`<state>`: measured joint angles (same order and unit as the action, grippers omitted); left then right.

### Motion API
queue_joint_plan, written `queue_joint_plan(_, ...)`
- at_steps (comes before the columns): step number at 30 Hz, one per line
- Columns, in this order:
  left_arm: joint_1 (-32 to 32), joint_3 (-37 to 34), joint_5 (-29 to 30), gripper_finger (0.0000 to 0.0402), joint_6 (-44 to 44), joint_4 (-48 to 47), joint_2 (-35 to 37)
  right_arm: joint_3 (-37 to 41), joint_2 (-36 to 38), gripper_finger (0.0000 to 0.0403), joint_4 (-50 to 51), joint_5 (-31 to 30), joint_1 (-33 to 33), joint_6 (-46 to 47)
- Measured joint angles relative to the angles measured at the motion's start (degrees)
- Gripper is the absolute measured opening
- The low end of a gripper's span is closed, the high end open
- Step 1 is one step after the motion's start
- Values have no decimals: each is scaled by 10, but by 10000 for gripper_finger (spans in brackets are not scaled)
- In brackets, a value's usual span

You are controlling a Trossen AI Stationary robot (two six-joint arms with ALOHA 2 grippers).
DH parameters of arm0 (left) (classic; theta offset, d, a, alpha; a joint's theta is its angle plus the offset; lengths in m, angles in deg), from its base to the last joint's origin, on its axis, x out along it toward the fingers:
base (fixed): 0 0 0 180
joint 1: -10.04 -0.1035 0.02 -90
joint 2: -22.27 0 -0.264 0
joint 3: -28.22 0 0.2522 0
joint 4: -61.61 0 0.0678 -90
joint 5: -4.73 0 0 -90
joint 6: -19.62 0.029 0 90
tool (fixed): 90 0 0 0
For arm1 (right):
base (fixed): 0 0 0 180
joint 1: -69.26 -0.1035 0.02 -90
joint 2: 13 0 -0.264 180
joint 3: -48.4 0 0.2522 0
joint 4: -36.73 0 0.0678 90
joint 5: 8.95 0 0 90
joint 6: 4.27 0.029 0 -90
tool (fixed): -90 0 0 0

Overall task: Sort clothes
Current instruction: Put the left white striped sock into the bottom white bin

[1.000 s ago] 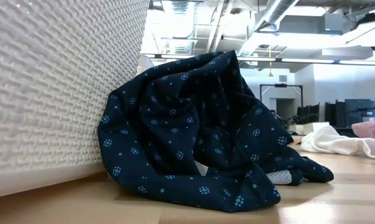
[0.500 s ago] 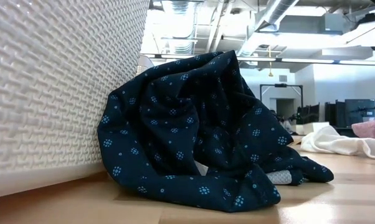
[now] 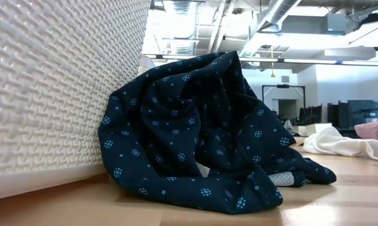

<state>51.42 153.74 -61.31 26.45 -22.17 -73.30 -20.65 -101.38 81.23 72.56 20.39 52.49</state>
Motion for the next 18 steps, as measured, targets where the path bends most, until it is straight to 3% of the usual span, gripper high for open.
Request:
queue_joint_plan(5,-2,24,51,187,30,1,2,0,-28,224,-11,14,-12,9)
queue_joint_plan(18,-46,24,62,187,31,2,58,0,-58,212,-73,16,-28,19)
